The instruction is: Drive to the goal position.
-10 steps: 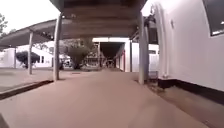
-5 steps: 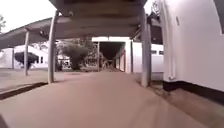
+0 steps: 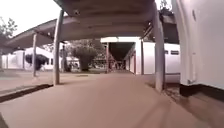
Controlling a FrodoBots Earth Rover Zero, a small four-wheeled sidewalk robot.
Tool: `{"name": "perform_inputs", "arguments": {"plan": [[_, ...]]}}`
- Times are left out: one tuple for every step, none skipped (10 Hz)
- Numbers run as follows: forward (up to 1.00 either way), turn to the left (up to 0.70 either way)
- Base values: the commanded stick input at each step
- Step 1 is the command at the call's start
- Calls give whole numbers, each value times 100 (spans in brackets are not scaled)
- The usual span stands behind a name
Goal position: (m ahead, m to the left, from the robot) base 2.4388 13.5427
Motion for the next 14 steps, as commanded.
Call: {"name": "perform_inputs", "arguments": {"plan": [[70, 0], [70, 0], [70, 0], [70, 0], [70, 0], [70, 0], [70, 0], [70, 0], [70, 0], [70, 0], [70, 0], [70, 0], [70, 4], [70, 8]]}}
